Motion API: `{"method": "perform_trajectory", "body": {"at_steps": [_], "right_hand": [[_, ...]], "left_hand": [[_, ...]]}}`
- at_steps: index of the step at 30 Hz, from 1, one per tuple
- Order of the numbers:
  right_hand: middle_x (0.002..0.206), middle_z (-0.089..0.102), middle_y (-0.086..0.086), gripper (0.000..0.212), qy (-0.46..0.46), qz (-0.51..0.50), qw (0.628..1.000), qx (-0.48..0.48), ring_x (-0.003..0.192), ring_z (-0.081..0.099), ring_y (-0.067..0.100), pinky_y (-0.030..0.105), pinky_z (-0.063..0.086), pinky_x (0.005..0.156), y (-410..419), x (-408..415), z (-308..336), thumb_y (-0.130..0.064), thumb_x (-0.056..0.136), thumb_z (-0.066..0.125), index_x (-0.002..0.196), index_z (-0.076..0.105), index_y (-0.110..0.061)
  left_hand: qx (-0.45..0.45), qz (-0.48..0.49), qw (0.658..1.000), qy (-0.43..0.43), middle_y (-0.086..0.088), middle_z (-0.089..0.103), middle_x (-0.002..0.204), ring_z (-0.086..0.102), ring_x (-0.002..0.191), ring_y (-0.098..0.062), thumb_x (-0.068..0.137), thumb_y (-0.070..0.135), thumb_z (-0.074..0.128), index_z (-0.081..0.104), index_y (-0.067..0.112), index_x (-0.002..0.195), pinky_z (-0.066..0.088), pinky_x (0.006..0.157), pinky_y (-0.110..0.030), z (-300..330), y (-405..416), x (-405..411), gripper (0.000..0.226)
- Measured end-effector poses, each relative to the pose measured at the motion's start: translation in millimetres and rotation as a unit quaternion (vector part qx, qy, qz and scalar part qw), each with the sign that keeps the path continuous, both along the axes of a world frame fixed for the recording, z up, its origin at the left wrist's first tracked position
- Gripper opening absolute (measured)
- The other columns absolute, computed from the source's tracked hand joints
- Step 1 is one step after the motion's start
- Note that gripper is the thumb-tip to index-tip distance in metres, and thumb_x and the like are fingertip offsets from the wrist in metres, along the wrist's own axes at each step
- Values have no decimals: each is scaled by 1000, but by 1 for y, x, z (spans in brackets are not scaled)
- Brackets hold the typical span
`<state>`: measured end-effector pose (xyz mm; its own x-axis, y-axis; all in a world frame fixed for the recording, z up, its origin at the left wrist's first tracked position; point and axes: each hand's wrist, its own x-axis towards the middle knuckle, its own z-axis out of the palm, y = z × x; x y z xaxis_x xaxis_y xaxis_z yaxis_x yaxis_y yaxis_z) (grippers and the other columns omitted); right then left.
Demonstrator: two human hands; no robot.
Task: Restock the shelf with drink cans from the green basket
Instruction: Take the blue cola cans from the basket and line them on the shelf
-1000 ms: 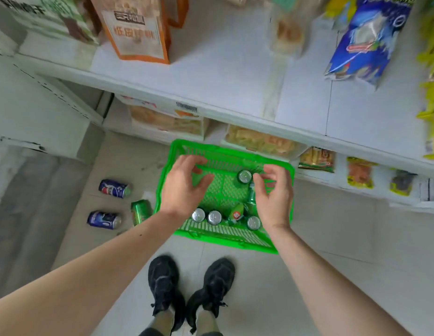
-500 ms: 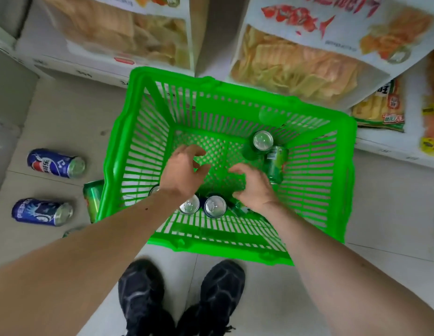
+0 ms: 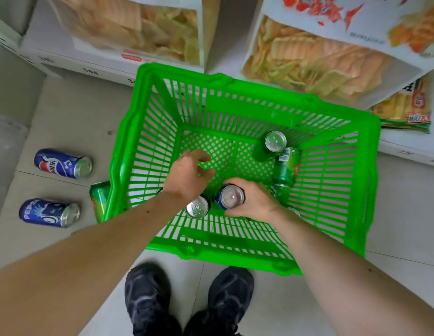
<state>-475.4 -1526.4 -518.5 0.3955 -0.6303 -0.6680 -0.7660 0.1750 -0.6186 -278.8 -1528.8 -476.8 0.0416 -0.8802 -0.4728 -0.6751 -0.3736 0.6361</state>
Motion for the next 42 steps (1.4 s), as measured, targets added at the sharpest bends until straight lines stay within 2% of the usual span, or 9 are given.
{"method": "perform_trajectory", "body": {"at_steps": [7, 12, 15, 18, 24, 29, 34, 37, 42], "right_hand": [[117, 67, -13, 82, -58, -181, 982, -11, 110, 63, 9, 41, 49, 102, -38, -17, 91, -56, 46, 86, 121, 59, -36], [107, 70, -2, 56, -117, -210, 968, -70, 95, 67, 14, 40, 53, 94, -73, -15, 214, -25, 60, 91, 104, 58, -31], [103, 71, -6, 53, -134, -193, 968, -87, 87, 66, 4, 23, 52, 80, -87, -13, 296, -33, 61, 84, 107, 58, -30], [91, 70, -8, 44, -148, -190, 964, -112, 76, 62, 2, 18, 48, 69, -94, -9, 377, -37, 63, 82, 100, 61, -27], [71, 63, -11, 52, -147, -228, 942, -195, 65, 54, 3, 24, 43, 65, -99, 7, 520, -57, 50, 71, 87, 63, -20], [91, 71, -5, 57, -195, -294, 910, -216, 84, 68, 12, 39, 57, 84, -94, 17, 616, -49, 53, 82, 100, 65, -23], [104, 73, 0, 74, -257, -398, 834, -283, 94, 72, 13, 40, 59, 86, -89, 37, 686, -34, 46, 91, 112, 62, -18], [102, 73, 5, 69, -283, -431, 801, -304, 93, 72, 18, 38, 60, 80, -90, 34, 727, -32, 46, 89, 105, 58, -14], [86, 75, -3, 36, -329, -393, 806, -296, 77, 71, 13, 28, 55, 65, -90, 10, 787, -12, 67, 79, 99, 63, -15]], "left_hand": [[11, -6, 999, 37, 3, 62, 119, 63, 93, -9, 82, 18, 72, 60, 17, 119, 45, 76, -18, 81, -7, -3, 40], [-17, -36, 998, 49, -2, 58, 127, 58, 112, -14, 69, 18, 81, 55, 17, 128, 38, 89, -14, 177, -21, -14, 65], [-45, -35, 996, 64, -4, 57, 127, 55, 117, -18, 60, 22, 88, 49, 16, 132, 40, 99, -24, 240, -30, -20, 82], [-70, -16, 992, 101, 4, 61, 119, 57, 107, -12, 54, 29, 90, 49, 21, 130, 43, 92, -21, 310, -37, -23, 87], [-125, 7, 980, 157, 11, 65, 95, 60, 83, -7, 54, 29, 91, 55, 26, 112, 41, 65, -4, 442, -43, -27, 68], [-233, 48, 966, 101, 8, 64, 97, 62, 83, -14, 48, 50, 83, 54, 30, 108, 52, 75, -32, 529, -55, -32, 71], [-291, 108, 940, 140, 8, 63, 98, 64, 88, -17, 46, 52, 81, 50, 33, 105, 54, 75, -39, 607, -64, -45, 69], [-303, 98, 930, 184, 9, 61, 100, 62, 89, -12, 47, 48, 87, 48, 36, 101, 55, 77, -37, 647, -63, -46, 68], [-226, -1, 926, 303, 12, 62, 97, 60, 80, 5, 62, 18, 89, 52, 25, 114, 53, 75, -17, 710, -65, -39, 63]]}}
